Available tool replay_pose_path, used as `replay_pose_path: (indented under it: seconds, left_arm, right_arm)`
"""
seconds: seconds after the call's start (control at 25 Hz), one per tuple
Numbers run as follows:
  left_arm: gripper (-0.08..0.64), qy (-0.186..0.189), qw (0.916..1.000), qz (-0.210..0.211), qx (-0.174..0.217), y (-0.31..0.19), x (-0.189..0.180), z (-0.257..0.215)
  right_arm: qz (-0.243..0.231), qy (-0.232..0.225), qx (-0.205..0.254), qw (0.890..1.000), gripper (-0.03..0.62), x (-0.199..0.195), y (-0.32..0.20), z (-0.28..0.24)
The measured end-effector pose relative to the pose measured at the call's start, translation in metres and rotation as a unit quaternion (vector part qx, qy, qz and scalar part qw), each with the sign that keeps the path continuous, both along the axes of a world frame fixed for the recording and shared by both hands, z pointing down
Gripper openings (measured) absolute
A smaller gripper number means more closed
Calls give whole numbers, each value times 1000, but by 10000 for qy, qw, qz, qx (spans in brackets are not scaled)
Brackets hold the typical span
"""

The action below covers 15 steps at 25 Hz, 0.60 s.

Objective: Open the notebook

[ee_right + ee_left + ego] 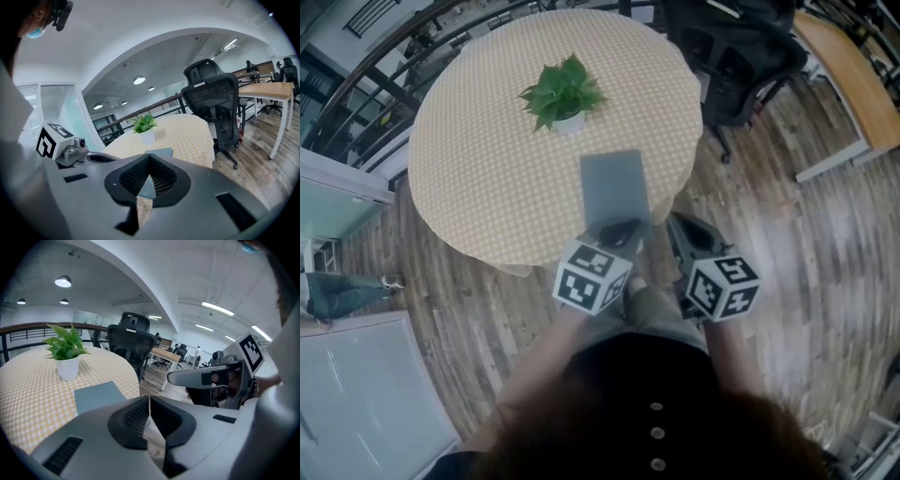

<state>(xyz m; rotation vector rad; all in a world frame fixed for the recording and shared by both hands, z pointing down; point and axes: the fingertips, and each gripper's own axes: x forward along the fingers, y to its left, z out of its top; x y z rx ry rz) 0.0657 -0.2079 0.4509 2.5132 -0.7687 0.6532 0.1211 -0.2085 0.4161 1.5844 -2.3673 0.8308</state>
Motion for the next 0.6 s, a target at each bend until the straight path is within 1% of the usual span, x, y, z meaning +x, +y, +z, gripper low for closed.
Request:
replay_pose_path:
  seconds: [0.2,0.36,0.48,0.6]
  left_arm:
    - [14,-495,9984,191,220,3,4,14]
    - [31,-754,9962,309,297,0,5,25]
    - [69,-918,9944,434,305,-2,8,33]
    - [117,-1177,9901,673,363,-1,14,44]
  right_arm:
    - [-18,-78,-93,9999,11,4,3,9]
    - [-47,-67,-161,9998,11,8,3,15]
    - [29,-97,-222,9997,11,16,3,21]
    - [43,-110,-292,9995,11,20,2,28]
